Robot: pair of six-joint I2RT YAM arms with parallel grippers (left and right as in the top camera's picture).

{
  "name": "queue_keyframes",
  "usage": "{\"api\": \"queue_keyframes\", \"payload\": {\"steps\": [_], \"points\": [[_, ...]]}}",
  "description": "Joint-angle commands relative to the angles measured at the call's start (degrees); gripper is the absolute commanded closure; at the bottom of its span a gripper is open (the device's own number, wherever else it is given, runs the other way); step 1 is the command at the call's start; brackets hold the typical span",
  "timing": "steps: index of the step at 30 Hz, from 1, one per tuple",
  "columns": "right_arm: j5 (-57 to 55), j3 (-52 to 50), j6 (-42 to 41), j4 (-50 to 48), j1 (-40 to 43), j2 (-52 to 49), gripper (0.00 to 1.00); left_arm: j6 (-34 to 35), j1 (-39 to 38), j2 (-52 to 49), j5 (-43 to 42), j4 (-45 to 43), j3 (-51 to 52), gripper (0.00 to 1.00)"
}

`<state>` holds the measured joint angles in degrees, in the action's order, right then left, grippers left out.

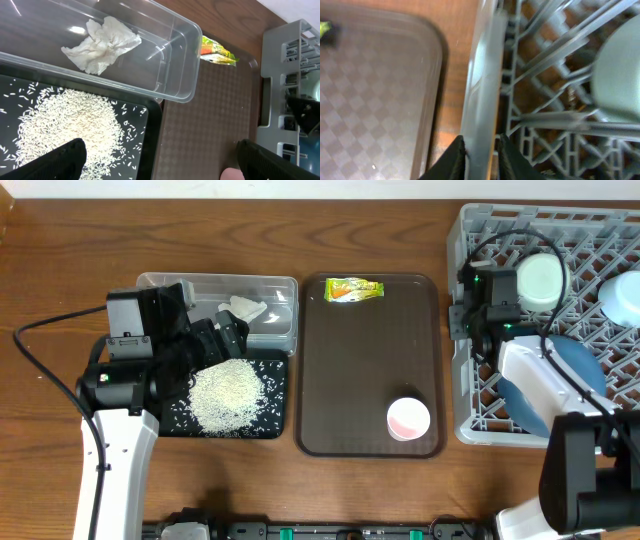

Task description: Sort waste into correct bins and load items into the dishwasher rack

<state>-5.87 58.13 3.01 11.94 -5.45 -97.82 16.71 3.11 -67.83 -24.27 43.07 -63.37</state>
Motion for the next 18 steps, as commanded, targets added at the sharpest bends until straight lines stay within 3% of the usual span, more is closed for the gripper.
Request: {"api": "queue_keyframes", "payload": {"steps": [1,3,8,13,14,16,18], "points": [[-0.74,0.70,0.26,0.55,0.13,0.13,0.87,-0.09,0.04,-0.33,-0.57,-0.04,-0.61,0.02],[-0.74,0.70,0.28,1.44,0.13,0.90,0.92,-0.09,0.04,-0.33,-0.57,-0.04,-0.61,0.02],[-0.74,0.70,0.28,5.18,0.13,3.87,0.95,-0.09,0.04,-0.33,-0.57,-0.02,-0.61,0.02],[-0.52,0.70,0.26,6.95,0.13,6.29,0.90,-0.09,0.04,-0.33,-0.57,-0.04,-0.61,0.02],[0.09,0.70,0.28,7.08,0.13,6.58,0.88,-0.09,0.04,-0.33,-0.57,-0.02,-0.61,0.02],[1.14,0.70,0.26,7.06,0.13,6.86,0.70,-0.09,0.04,-0.33,-0.57,-0.04,-0.61,0.02],[1.40,0.70,0.28,6.49,0.13,6.86,0.62,-0.09,0.04,-0.33,-0.57,-0.04,-0.61,0.02]]}}
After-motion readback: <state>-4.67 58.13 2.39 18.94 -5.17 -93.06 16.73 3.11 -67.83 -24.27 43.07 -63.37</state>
